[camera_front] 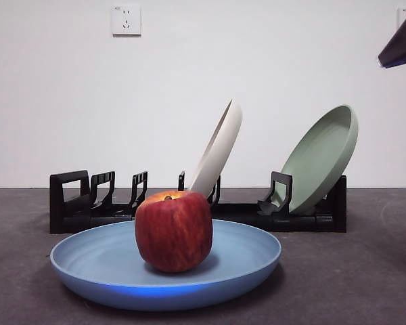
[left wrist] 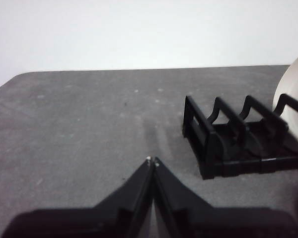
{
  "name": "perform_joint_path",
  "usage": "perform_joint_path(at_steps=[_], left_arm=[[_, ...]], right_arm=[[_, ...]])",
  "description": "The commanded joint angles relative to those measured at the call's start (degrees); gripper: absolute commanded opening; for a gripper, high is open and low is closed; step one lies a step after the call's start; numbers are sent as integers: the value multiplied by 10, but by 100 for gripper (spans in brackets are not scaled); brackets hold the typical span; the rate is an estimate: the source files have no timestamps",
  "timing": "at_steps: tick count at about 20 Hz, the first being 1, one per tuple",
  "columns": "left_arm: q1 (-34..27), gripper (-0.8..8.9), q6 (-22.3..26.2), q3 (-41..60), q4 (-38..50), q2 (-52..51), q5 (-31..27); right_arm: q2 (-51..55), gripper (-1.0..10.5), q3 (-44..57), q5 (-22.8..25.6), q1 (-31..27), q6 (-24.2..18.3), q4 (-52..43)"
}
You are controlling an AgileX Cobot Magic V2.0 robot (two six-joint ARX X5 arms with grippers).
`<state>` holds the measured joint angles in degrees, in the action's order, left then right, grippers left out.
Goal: Take the blue plate from the plate rack,put the plate on the table,take the apple from the table,put the apple in the plate
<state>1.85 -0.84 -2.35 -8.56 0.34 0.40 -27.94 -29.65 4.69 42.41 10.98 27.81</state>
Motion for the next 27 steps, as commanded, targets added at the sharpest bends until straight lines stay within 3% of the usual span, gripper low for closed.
perform_joint_path(at_steps=[1,19,23,27], left_arm=[[-4,-3,7,20,3,-2,-3],[-4,-3,5,21,-20,-2,-3],[-4,-3,5,21,-20,-2,-3],[-4,-3,5,21,-20,-2,-3]], right_arm=[[1,-11,2,2,0,5,-3],[1,-11,2,2,0,5,-3],[5,-11,2,22,0,3,3],[24,-11,3,52,-45,-44,9]])
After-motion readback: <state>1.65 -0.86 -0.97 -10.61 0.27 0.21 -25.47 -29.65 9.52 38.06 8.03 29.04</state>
